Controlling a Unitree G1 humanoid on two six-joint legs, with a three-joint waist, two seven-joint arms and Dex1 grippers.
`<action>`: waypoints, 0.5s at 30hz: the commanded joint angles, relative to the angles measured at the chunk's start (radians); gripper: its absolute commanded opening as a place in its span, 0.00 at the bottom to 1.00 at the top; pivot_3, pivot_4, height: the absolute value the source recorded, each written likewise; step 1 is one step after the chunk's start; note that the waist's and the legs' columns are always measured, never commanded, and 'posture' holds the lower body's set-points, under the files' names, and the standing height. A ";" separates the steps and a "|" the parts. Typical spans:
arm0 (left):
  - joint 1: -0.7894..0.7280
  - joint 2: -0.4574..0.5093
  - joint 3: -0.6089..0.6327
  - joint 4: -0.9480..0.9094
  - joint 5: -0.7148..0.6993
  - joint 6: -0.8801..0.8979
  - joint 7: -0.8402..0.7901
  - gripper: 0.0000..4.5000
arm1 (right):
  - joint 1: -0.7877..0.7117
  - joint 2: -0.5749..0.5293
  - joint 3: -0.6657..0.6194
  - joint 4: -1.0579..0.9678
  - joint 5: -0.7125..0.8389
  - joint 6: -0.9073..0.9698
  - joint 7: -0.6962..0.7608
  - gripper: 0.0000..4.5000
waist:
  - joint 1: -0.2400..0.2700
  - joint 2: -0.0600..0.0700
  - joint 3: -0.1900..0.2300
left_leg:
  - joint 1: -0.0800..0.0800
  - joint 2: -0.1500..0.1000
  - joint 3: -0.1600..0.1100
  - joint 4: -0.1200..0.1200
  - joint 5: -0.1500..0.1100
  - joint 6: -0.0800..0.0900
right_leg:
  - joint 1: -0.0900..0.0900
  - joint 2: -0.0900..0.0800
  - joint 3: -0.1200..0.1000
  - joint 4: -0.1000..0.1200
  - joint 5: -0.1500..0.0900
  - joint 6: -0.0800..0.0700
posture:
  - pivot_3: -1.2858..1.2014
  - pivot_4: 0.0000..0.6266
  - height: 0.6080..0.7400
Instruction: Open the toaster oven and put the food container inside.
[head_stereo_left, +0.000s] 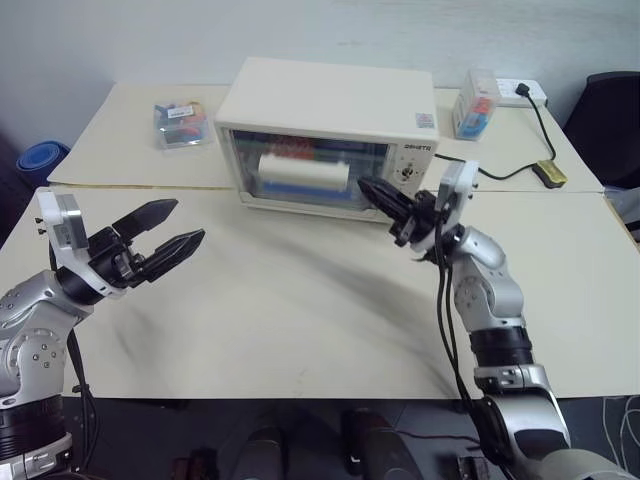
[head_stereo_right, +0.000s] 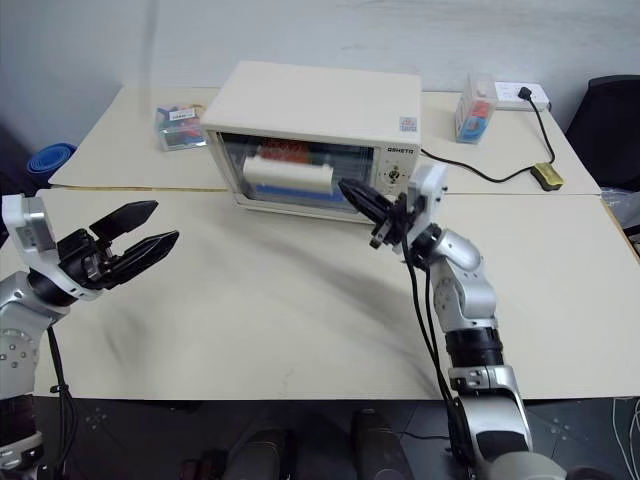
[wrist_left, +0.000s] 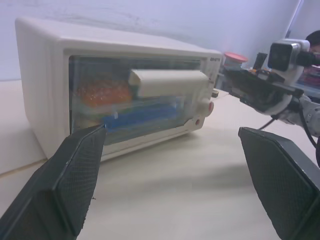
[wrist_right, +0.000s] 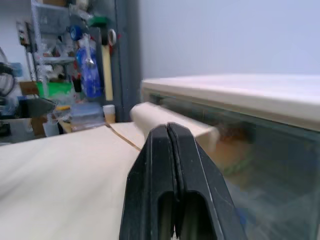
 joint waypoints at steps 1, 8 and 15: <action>-0.009 0.001 -0.004 0.005 0.004 -0.016 -0.004 1.00 | -0.052 0.016 -0.016 0.079 -0.036 -0.019 -0.051 0.00 | -0.001 0.000 0.000 | 0.000 0.000 0.000 0.000 0.000 0.000 | 0.000 0.000 0.000 0.000 0.000 0.000 | 0.52 0.24 1.00; 0.066 0.037 -0.016 0.004 0.102 -0.128 -0.069 1.00 | 0.038 -0.083 0.000 -0.092 0.031 0.124 0.087 0.00 | -0.001 0.000 0.000 | -0.002 0.000 0.000 -0.001 0.000 0.000 | -0.002 0.000 0.000 0.000 0.000 0.000 | 0.52 0.24 1.00; 0.271 0.066 -0.024 0.064 0.274 -0.351 -0.176 1.00 | 0.307 -0.301 0.056 -0.220 -0.059 -0.049 0.343 0.35 | 0.003 0.000 0.000 | -0.001 0.000 0.002 -0.002 -0.001 0.003 | 0.000 -0.001 0.001 -0.006 0.000 0.000 | 0.52 0.24 1.00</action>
